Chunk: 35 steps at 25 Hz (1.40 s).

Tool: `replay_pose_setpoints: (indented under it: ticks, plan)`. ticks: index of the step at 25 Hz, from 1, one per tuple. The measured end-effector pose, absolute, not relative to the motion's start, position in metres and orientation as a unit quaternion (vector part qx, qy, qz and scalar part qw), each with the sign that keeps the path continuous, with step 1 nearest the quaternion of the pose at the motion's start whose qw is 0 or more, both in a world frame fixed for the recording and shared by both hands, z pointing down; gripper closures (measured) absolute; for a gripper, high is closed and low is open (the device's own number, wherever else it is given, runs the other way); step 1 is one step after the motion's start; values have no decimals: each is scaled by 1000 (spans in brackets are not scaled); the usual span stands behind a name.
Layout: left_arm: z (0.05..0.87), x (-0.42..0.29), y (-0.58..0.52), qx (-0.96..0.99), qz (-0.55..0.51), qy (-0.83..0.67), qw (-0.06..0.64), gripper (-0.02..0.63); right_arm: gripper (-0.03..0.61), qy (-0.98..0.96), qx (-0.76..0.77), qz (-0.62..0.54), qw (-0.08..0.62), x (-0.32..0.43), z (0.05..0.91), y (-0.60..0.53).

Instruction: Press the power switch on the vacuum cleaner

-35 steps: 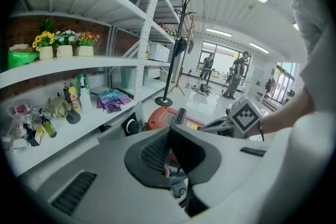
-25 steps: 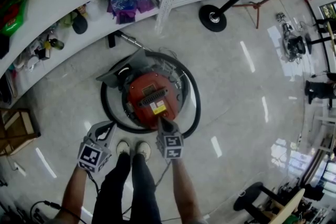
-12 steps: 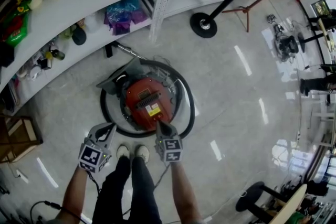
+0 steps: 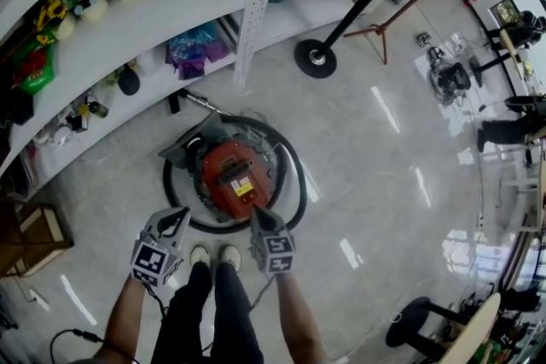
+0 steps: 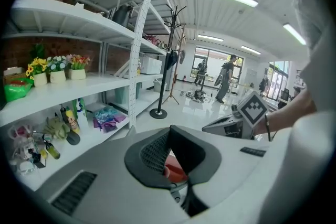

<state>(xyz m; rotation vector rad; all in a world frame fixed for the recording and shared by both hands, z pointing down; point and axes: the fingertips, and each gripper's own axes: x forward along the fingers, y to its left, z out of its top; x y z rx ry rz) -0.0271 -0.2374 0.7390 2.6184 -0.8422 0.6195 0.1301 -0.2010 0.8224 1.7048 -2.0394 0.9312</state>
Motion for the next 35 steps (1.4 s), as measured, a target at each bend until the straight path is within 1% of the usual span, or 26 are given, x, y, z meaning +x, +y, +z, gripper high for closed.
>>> replay_pose_setpoints:
  ticks: [15,19,24,28,31,35]
  plan:
    - [669,-32,-230,923,201,-296,138,607,565,-726,606,297,132,117,733,-196]
    - [650,-32,-229,931,200,-284,110,607,565,-724,613,289,125,119,709,-194]
    - [621,-30,-219,935,197,-277,98,607,565,-724,620,280,112,119,673,-182]
    - [590,-25,-212,935,180,-281,120,607,565,-722,626,276,103,119,647,-175]
    - [579,-29,-211,937,178,-283,102,607,566,-720,630,273,96,117,630,-171]
    - [559,-30,-207,940,169,-281,97,607,566,-719,635,268,88,115,605,-167]
